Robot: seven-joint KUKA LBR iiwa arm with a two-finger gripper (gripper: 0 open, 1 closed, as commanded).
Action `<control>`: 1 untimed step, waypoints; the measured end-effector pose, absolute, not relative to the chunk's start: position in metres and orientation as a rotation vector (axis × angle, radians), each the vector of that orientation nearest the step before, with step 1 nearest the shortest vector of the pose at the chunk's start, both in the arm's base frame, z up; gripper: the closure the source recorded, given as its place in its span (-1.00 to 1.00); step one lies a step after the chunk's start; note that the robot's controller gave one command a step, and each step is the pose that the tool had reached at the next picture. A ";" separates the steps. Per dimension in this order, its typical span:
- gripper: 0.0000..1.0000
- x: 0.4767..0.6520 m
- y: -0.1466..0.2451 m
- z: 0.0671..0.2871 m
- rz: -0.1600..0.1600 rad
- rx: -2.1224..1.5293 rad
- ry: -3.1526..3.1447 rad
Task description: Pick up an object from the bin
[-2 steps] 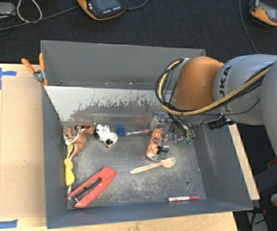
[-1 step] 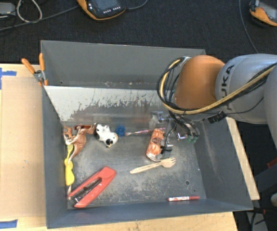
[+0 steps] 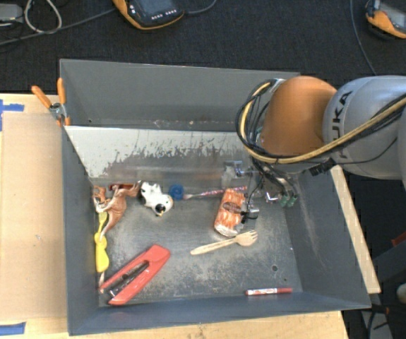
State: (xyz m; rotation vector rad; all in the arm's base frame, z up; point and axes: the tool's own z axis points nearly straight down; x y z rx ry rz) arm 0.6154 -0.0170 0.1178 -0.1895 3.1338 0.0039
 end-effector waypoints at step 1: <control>-1.00 0.621 -0.023 0.077 0.004 0.209 3.135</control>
Offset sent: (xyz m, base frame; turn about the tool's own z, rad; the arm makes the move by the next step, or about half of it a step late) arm 0.0070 -0.0123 -0.0456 0.2514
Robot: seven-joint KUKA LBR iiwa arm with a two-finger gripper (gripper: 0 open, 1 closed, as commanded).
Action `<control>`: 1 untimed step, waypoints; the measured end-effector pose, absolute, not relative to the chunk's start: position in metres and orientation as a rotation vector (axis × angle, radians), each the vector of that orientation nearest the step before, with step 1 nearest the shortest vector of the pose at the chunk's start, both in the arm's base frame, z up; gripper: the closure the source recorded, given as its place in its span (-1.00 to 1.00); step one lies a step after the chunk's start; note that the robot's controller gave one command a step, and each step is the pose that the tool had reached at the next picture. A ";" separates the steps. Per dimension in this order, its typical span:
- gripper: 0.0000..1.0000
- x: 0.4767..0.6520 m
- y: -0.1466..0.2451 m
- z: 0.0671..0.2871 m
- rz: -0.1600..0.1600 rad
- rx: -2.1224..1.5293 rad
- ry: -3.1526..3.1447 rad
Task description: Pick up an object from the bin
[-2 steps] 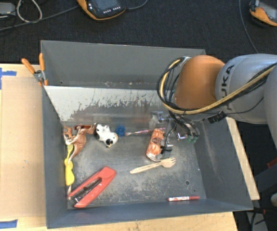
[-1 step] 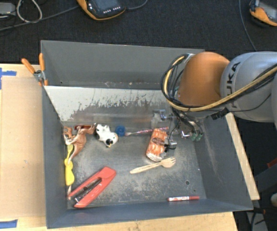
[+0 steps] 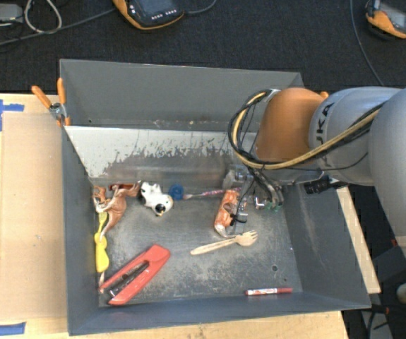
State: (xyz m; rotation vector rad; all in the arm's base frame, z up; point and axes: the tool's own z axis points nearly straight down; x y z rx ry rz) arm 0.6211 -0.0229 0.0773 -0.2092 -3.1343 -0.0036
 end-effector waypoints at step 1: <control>1.00 0.625 -0.028 0.075 -0.006 -0.207 -3.149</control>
Offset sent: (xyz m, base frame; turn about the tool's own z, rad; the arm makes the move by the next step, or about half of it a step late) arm 0.0000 0.0000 0.0000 0.0000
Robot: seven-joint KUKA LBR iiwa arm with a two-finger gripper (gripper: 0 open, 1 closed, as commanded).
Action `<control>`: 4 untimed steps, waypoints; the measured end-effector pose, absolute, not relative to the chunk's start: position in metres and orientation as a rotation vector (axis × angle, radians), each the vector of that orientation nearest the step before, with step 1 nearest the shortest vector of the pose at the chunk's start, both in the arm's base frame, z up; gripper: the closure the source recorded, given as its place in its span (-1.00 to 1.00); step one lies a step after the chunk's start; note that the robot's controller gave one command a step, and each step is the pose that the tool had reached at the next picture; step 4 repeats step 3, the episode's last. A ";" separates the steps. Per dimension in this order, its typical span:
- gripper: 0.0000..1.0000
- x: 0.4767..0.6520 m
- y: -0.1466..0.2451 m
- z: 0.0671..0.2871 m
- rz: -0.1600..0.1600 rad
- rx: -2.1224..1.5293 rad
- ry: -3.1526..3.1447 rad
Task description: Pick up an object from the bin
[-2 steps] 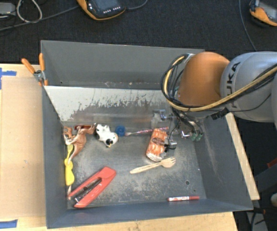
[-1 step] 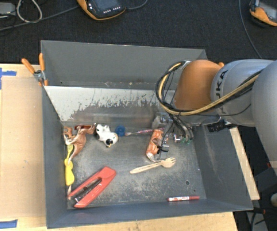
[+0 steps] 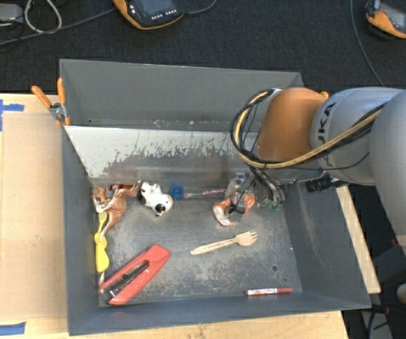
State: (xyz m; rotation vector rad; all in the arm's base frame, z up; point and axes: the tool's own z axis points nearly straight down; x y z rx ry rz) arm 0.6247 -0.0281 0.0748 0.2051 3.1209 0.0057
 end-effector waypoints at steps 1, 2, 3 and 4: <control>1.00 0.625 -0.028 0.075 0.006 0.205 3.121; 1.00 0.614 -0.029 0.135 0.005 0.182 3.129; 1.00 0.605 -0.020 0.211 0.006 0.186 3.131; 1.00 0.605 -0.020 0.211 0.006 0.186 3.131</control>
Offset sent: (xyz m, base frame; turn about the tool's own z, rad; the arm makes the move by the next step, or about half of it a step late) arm -0.0147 -0.0038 0.1140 -0.0280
